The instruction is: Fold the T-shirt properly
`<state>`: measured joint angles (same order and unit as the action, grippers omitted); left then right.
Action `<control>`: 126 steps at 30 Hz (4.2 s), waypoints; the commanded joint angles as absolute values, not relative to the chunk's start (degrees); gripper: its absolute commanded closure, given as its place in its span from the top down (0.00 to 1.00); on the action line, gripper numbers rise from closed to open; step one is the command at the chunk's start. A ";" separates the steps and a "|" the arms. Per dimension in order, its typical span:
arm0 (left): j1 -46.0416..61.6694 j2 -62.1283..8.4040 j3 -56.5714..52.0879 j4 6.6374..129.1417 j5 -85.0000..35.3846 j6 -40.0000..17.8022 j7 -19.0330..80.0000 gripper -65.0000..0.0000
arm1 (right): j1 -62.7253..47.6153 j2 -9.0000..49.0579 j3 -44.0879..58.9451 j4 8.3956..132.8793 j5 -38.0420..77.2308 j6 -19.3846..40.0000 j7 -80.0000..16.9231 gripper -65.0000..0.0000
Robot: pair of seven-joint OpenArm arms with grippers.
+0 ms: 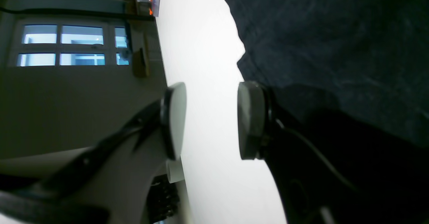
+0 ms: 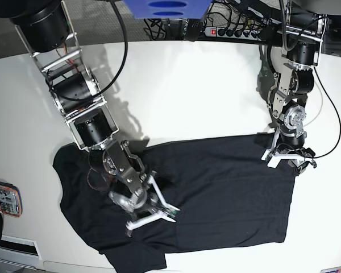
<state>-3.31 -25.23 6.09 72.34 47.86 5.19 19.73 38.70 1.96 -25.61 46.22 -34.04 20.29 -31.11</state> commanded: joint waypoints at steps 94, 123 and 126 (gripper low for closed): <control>-5.32 -24.84 -2.68 79.78 -20.62 6.02 36.26 0.36 | 26.33 9.10 3.47 49.10 -2.07 10.42 -22.81 0.86; -4.35 -25.10 -2.24 72.84 -20.62 6.37 31.52 0.36 | 25.89 10.95 3.12 41.36 -2.33 10.51 -18.77 0.86; -0.22 -25.10 -2.77 74.77 -20.70 6.46 31.16 0.36 | 20.18 13.14 3.03 42.07 -2.42 10.51 -15.60 0.86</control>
